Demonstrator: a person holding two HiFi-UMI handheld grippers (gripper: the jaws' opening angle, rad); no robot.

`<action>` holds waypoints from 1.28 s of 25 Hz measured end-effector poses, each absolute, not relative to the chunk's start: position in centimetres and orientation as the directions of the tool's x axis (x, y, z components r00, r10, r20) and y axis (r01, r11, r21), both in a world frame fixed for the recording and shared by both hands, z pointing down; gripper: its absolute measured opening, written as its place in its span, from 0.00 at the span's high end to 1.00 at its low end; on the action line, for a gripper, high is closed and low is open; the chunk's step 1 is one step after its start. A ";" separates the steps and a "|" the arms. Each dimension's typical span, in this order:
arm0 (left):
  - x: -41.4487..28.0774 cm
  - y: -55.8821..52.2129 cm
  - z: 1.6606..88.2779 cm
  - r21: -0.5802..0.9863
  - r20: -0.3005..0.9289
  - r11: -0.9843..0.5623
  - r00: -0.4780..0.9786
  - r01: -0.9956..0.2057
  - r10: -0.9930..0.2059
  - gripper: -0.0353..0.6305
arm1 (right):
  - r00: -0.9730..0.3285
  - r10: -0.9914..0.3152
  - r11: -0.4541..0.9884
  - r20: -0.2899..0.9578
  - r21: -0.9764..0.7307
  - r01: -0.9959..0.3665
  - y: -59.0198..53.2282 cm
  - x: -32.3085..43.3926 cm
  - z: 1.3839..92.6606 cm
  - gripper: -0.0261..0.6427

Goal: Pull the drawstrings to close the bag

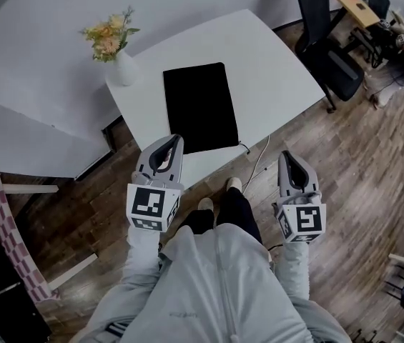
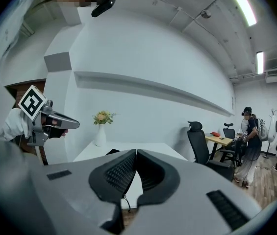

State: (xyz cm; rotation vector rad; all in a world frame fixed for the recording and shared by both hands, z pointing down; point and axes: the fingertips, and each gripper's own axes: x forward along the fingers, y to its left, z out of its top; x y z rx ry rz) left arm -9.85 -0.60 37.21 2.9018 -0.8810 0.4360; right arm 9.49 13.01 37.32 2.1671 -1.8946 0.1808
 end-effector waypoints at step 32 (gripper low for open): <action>-6.5 -11.8 36.9 -0.033 0.307 -0.454 0.423 -0.891 -0.852 0.91 | -0.402 -0.870 0.441 0.284 0.085 -0.893 -9.2 15.8 38.2 0.93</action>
